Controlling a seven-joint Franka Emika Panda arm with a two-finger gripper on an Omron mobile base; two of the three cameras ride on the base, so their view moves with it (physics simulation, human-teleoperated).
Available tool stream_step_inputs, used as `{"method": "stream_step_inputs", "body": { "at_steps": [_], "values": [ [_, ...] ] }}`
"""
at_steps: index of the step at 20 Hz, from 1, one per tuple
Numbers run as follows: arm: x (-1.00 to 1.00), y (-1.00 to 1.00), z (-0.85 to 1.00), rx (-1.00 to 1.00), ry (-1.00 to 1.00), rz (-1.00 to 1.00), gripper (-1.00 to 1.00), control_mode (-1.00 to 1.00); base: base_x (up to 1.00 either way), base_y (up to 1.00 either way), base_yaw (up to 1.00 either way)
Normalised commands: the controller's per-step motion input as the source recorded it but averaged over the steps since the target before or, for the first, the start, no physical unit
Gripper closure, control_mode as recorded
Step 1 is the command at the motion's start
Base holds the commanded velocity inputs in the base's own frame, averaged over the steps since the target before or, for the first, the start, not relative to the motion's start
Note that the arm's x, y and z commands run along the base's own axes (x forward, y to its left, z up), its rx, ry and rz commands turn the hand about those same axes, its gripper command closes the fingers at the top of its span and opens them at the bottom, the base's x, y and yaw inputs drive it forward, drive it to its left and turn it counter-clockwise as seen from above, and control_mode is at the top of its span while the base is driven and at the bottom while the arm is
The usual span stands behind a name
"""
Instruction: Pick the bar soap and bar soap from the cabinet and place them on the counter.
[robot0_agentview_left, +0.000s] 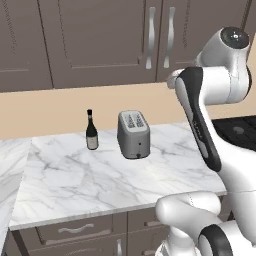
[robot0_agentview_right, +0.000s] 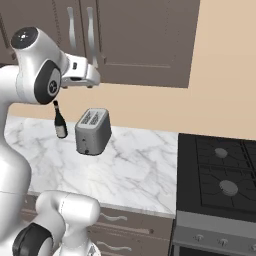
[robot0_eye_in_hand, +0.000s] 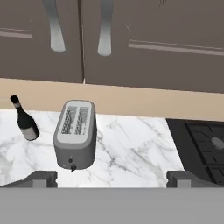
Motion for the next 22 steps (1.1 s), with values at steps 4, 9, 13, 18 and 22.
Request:
{"method": "stream_step_inputs", "body": {
  "at_steps": [4,9,13,18,22],
  "values": [
    [-0.10,-0.05,0.22,0.06,0.00,0.00,-1.00,-1.00,0.00,0.00,0.00],
    [-0.02,-0.03,0.23,0.05,-0.08,0.02,-1.00,-1.00,0.00,0.00,0.00],
    [0.00,0.00,0.29,0.04,-0.13,0.02,-1.00,-1.00,0.00,0.00,0.00],
    [0.01,0.00,0.27,0.02,-0.17,0.02,-1.00,-1.00,0.00,0.00,0.00],
    [0.00,0.00,0.28,0.02,-0.13,0.02,-1.00,-1.00,0.00,0.00,0.00]
  ]
}}
